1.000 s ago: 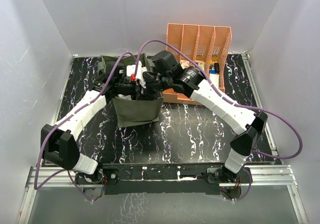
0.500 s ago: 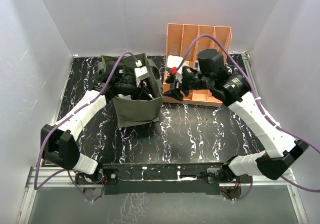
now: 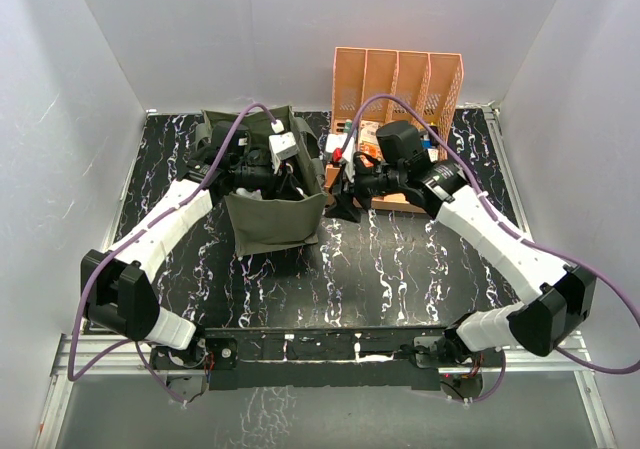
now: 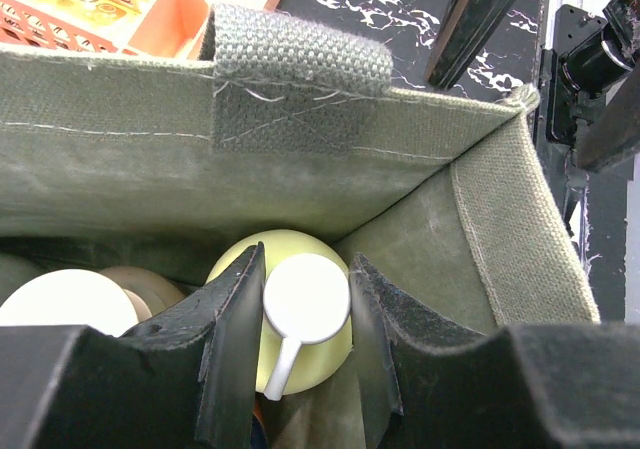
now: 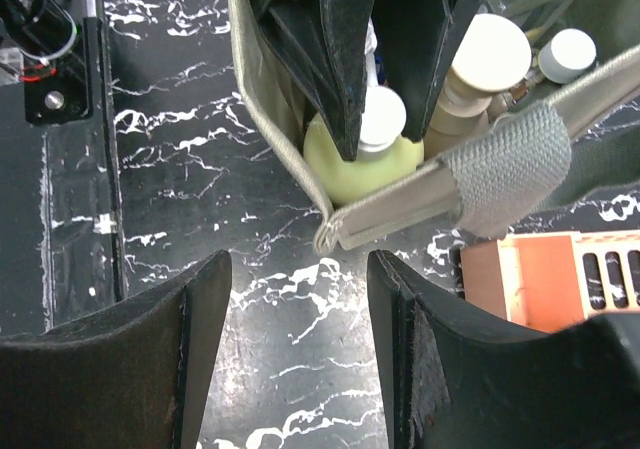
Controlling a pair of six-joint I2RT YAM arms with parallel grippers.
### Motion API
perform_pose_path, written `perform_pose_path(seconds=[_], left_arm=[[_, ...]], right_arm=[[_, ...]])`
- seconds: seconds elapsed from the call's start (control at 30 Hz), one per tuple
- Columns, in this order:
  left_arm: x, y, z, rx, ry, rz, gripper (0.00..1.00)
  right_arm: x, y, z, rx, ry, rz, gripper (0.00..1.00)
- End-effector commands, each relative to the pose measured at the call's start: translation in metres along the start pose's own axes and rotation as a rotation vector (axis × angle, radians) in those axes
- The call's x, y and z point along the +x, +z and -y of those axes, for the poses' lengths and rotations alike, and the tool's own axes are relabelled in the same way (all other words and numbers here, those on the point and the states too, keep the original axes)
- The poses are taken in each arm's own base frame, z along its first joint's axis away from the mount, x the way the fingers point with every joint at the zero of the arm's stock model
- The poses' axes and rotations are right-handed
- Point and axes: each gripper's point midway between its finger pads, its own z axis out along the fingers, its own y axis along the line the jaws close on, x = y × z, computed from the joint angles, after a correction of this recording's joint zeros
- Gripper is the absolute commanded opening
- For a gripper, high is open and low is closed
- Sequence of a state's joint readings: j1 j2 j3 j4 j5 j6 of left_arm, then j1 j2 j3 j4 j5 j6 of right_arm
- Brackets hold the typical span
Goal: Place the personal care products into the canvas bag
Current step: Place the care product in the canvas bag.
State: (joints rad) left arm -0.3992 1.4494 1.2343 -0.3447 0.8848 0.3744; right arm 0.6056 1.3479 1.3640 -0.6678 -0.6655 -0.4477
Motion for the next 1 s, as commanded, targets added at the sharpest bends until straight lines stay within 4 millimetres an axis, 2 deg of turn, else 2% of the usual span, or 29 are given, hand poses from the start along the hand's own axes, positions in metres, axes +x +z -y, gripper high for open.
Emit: perform_pose_path(seconds=[0.0, 0.1, 0.13, 0.23, 0.27, 0.3, 0.37, 0.53, 0.97], left_arm=[[-0.040, -0.010, 0.029, 0.090, 0.051, 0.090, 0.00], [-0.040, -0.011, 0.029, 0.086, 0.064, 0.084, 0.00], [-0.040, -0.011, 0.027, 0.081, 0.069, 0.080, 0.00], [-0.040, -0.012, 0.025, 0.072, 0.090, 0.068, 0.00], [-0.039, -0.012, 0.025, 0.071, 0.093, 0.063, 0.00], [-0.039, -0.012, 0.024, 0.070, 0.100, 0.057, 0.00], [-0.037, -0.012, 0.023, 0.069, 0.114, 0.033, 0.00], [-0.033, -0.011, 0.023, 0.080, 0.129, -0.017, 0.00], [-0.021, 0.001, 0.025, 0.116, 0.206, -0.042, 0.00]], right_arm=[[-0.032, 0.006, 0.006, -0.022, -0.004, 0.120, 0.59], [-0.037, 0.011, 0.011, -0.020, 0.023, 0.126, 0.55], [-0.039, 0.012, 0.011, -0.022, 0.027, 0.130, 0.50], [-0.043, 0.011, 0.016, -0.003, 0.032, 0.138, 0.30], [-0.045, 0.011, 0.016, 0.002, 0.031, 0.142, 0.20], [-0.047, 0.010, 0.018, 0.011, 0.028, 0.146, 0.15], [-0.052, 0.008, 0.018, 0.015, 0.024, 0.156, 0.10], [-0.069, 0.002, 0.016, 0.004, 0.006, 0.183, 0.08], [-0.088, -0.005, 0.013, -0.019, -0.024, 0.213, 0.08]])
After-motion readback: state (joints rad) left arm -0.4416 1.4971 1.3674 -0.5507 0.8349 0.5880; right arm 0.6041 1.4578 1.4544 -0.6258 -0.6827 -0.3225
